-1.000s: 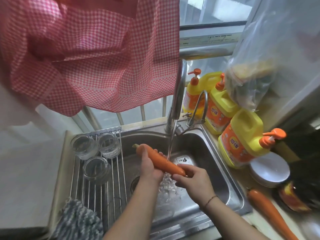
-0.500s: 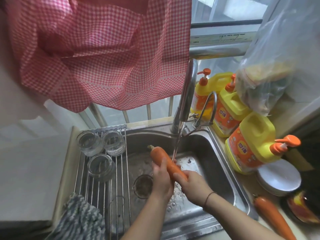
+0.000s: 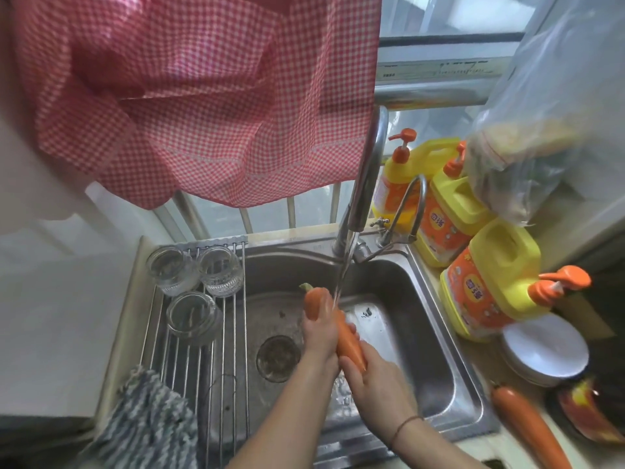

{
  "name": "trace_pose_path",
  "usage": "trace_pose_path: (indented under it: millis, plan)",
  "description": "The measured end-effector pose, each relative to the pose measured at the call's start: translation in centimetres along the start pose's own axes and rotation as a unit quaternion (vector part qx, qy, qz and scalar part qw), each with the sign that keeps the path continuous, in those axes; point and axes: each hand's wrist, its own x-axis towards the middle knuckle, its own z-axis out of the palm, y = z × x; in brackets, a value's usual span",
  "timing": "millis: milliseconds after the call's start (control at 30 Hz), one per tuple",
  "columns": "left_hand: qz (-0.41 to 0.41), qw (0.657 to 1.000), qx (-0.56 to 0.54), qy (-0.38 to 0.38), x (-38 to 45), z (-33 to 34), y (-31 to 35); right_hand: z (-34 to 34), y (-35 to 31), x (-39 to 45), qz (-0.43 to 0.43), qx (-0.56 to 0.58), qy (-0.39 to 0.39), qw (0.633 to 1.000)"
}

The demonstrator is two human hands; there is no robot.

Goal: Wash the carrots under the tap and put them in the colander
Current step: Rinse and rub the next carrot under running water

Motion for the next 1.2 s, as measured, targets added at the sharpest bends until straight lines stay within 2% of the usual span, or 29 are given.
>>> trace_pose_path:
  millis: [100,233,367,467,533,600,667,767,833,933,1033,1100,1200]
  plan:
    - [-0.073,0.997,0.006,-0.04,0.1,0.5,0.5,-0.1,0.1,-0.4,-0.009,0.001,0.029,1.0]
    - [-0.091,0.994,-0.026,-0.063,0.5,0.8,0.1,-0.6,0.4,-0.6,0.0,0.023,0.041,0.999]
    - [-0.068,0.997,-0.016,-0.044,-0.1,0.2,-0.8,-0.7,0.5,-0.8,0.029,0.092,0.016,0.995]
    - [-0.004,0.999,0.035,-0.037,-0.6,-0.3,-0.7,-0.7,0.9,-0.6,0.061,0.171,-0.013,0.983]
    - [0.044,0.997,0.039,-0.05,-0.7,-0.7,-0.8,-0.9,1.2,-0.4,0.068,0.206,-0.04,0.975]
    - [0.049,0.996,0.02,-0.079,-0.7,-1.0,-0.6,-1.1,1.5,-0.2,0.073,0.217,-0.06,0.972]
    - [0.017,0.996,-0.015,-0.09,-0.7,-1.4,-0.6,-1.2,1.7,-0.3,0.061,0.167,-0.034,0.983]
    - [-0.03,0.996,-0.05,-0.068,-0.6,-1.6,0.0,-1.1,1.8,-0.3,0.002,0.001,0.057,0.998]
    - [-0.049,0.994,-0.085,-0.047,-0.4,-1.5,0.4,-1.0,1.4,-0.2,-0.023,0.001,0.074,0.997]
    - [-0.052,0.99,-0.131,0.004,0.1,-1.8,0.7,-1.0,0.1,-0.3,-0.011,0.144,0.024,0.989]
    - [-0.02,0.985,-0.166,0.033,1.0,-2.3,1.0,-1.2,-1.3,0.1,0.053,0.304,-0.006,0.951]
    - [0.002,0.983,-0.179,0.028,1.3,-2.5,1.3,-1.2,-1.7,0.8,0.05,0.286,0.028,0.956]
    - [0.029,0.985,-0.169,0.017,1.5,-2.5,1.3,-0.9,-2.0,2.2,0.026,0.167,0.063,0.984]
